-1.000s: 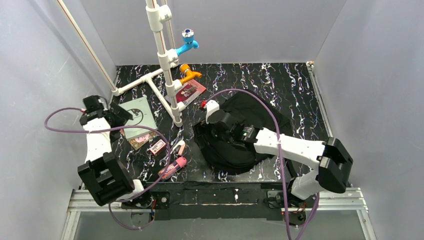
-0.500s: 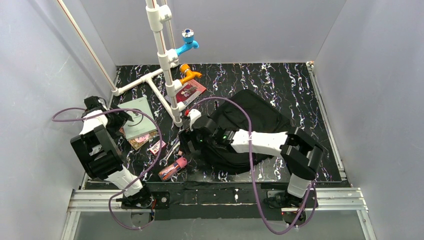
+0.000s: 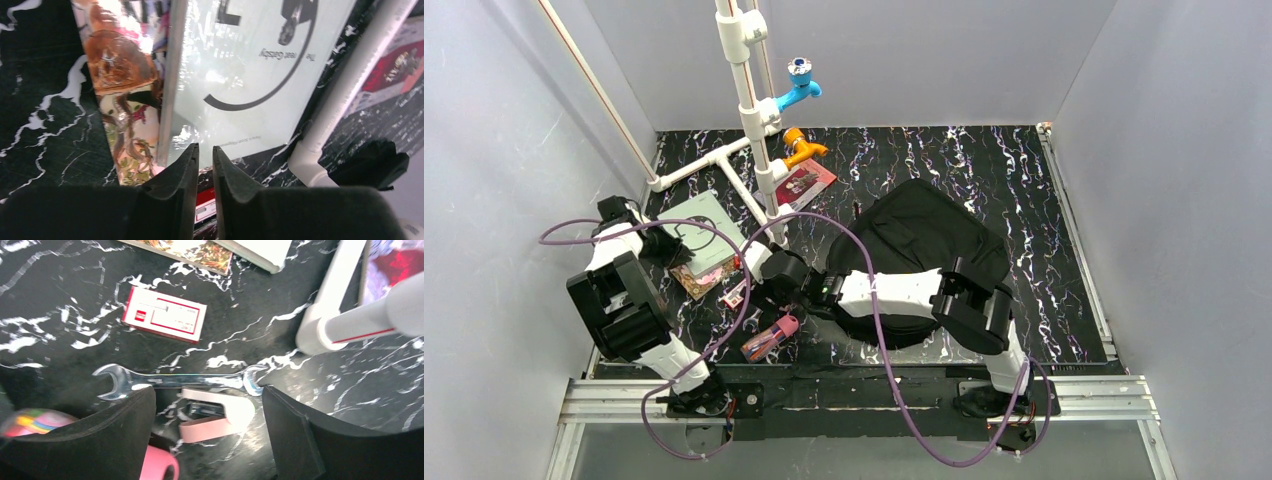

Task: Pack the student bag
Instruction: Adjust the book at the center of the board.

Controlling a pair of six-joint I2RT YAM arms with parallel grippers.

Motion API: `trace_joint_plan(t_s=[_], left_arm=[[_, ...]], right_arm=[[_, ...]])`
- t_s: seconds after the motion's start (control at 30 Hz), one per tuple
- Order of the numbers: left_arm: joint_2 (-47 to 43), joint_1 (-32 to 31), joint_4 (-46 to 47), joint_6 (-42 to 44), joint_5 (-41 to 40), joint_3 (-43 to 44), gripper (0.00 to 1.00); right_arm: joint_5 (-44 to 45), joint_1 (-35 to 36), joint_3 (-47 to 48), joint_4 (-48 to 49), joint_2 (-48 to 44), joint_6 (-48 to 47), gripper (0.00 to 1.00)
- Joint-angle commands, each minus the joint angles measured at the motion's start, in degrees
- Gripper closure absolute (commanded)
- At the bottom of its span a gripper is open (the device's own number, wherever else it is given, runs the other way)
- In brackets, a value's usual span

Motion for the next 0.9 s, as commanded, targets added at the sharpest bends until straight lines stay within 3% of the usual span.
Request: trace_joint_plan(t_s=[0.0,0.13,0.2,0.3,0.37,0.43,0.57,0.73,0.8,0.87], left_arm=[[-2.45,-0.42,0.20,-1.69,6.96,-0.69,0.86],[-3.14,-1.04,-0.40,-2.24,6.75,-0.03,0.88],[-5.12,-1.06,-0.86,-2.80,3.40,-0.64,0.80],[-7.40,-0.99,-0.68,-3.88,-0.80,-1.33,0.54],[-6.78,-0.98,-2.85,-4.72,-3.39,-0.04,0.48],[-5.41,-0.88,-3.66,-4.60,-3.23,1.20,0.46],[-2.51,-0.96,-5.43,-3.05,0.83,5.04,0.49],[1.54,-0.97,-3.72,-4.72,2.86,11.03,0.45],[5.36,-1.16,-3.82,-6.47,7.30,16.58,0.45],[7.35,-1.96,2.16,-9.48,9.05,19.04,0.44]], right_arm=[[1.95,-0.53,1.90,5.18,1.25,-16.06,0.18],[0.88,-0.53,5.34,3.15,3.52,-21.99,0.21],[0.50,-0.53,5.27,3.08,3.53,-23.24,0.21],[-0.51,-0.32,5.35,3.63,3.94,-26.44,0.21],[-0.37,-0.35,6.84,3.94,5.20,-26.91,0.19],[-0.57,-0.51,10.40,2.06,6.64,-22.82,0.19],[-0.50,-0.53,14.50,1.07,8.50,-5.37,0.22],[4.84,-0.52,4.46,11.02,4.57,15.00,0.14],[5.36,-0.53,-0.12,14.61,2.48,18.22,0.14],[5.06,-0.53,-3.95,18.16,-0.04,20.43,0.13]])
